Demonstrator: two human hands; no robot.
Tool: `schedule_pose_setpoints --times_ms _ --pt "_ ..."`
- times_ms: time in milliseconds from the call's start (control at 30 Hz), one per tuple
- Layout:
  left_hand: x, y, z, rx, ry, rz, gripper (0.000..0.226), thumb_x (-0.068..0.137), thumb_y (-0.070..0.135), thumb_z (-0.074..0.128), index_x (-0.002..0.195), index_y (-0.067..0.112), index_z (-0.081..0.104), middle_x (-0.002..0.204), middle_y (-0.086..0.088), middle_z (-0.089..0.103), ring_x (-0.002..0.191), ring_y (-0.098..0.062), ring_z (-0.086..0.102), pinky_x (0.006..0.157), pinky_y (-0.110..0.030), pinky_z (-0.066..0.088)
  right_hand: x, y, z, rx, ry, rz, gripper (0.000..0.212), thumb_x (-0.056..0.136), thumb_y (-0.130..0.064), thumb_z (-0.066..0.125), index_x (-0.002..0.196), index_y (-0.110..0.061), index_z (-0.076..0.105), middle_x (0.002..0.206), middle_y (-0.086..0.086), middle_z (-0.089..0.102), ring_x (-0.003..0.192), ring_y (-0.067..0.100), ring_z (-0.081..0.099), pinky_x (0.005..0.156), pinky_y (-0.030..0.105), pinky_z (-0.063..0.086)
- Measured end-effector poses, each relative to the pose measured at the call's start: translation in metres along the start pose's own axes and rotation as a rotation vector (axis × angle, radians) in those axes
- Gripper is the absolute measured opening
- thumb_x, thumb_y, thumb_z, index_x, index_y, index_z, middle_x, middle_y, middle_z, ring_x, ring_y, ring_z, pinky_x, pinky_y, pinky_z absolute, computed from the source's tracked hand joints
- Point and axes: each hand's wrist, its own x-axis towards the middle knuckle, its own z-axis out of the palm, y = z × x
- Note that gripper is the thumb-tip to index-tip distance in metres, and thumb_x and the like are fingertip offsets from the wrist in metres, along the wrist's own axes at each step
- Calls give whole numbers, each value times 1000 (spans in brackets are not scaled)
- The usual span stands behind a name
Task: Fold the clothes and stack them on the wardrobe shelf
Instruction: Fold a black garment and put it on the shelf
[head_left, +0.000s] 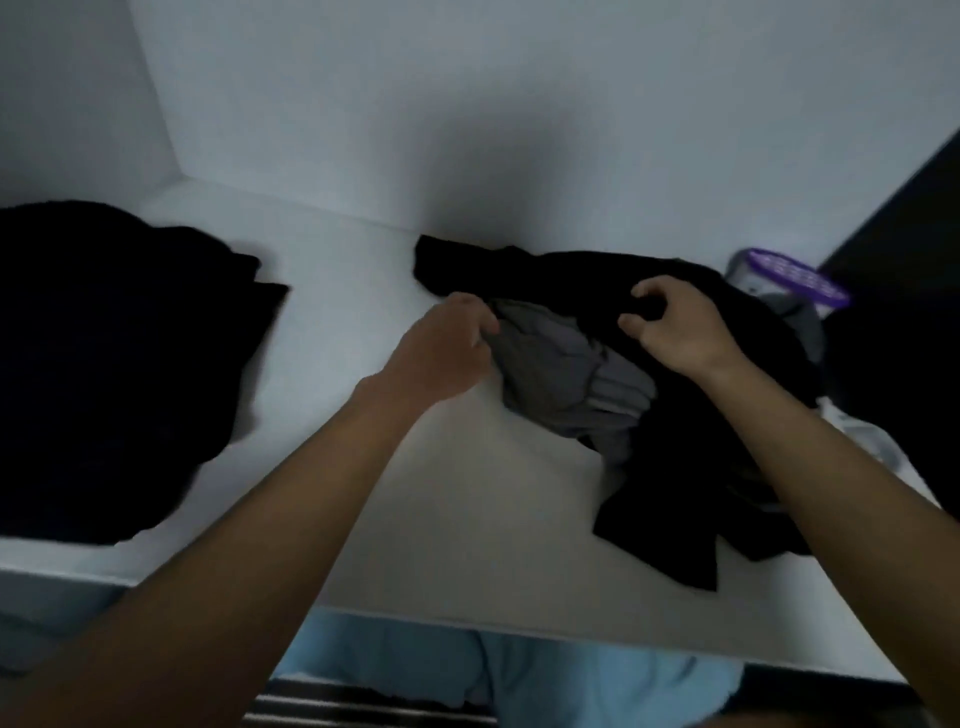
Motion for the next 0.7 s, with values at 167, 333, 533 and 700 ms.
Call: schedule_pose_setpoints --times_ms 167,333,533,700 --pt "18 32 28 -52 -75 192 25 93 8 53 113 13 66 136 -2 52 122 -20 52 94 -22 35 -28 37 -4 -335 249 181 78 82 -48 73 147 -17 41 156 12 34 143 35 30 113 52 27" --pt "18 60 45 -141 -109 267 23 94 8 51 108 18 67 129 5 55 113 -13 55 90 -23 38 -41 57 -21 -220 314 352 55 85 -50 70 132 -24 57 137 6 57 131 31 48 102 49 42" --pt "15 84 51 -113 -80 261 27 95 13 49 86 30 67 104 10 60 89 -13 61 85 -36 49 -46 63 -31 -146 412 255 11 90 -34 69 92 -26 76 95 0 74 96 23 67 72 29 39" --pt "11 111 48 -608 -170 -83 19 96 29 58 85 18 70 85 -2 75 74 -12 69 63 -29 52 -64 36 -64 865 478 14 18 93 -17 67 78 -7 69 76 11 60 74 18 54 76 33 48"
